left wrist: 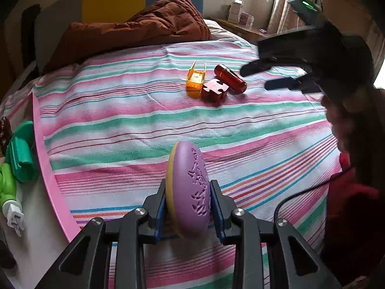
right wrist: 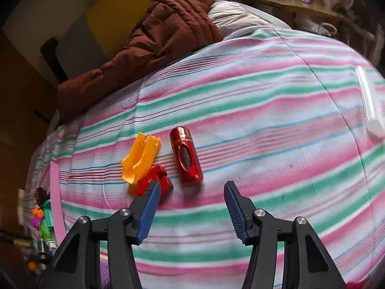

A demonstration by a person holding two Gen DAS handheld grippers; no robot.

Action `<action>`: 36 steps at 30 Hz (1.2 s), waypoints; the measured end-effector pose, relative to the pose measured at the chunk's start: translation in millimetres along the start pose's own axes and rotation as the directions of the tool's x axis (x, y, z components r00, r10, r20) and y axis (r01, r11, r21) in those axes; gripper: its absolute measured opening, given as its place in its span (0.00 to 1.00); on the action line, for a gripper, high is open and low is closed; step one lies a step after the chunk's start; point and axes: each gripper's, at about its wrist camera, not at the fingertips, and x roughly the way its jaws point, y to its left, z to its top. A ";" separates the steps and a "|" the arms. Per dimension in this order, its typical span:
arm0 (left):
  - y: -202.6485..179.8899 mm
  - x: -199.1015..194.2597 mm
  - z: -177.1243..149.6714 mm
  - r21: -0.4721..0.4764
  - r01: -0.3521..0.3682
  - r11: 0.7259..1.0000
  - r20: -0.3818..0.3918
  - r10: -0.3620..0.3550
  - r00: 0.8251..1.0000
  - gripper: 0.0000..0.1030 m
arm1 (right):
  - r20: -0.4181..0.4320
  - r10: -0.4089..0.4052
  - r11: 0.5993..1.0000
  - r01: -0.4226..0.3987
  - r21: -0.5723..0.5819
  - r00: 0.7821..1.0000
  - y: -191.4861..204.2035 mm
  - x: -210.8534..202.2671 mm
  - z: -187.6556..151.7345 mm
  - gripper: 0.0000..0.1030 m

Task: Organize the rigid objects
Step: 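Grasp the red cylinder with the right gripper while the left lifts the lavender egg, then carry the lavender egg into the tray and open the left gripper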

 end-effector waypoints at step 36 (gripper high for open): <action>5.9 -73.6 12.8 -0.024 -0.061 0.998 0.126 0.064 0.990 0.27 | -0.077 -0.172 0.926 0.135 -0.351 0.982 13.2 18.0 -48.1 0.26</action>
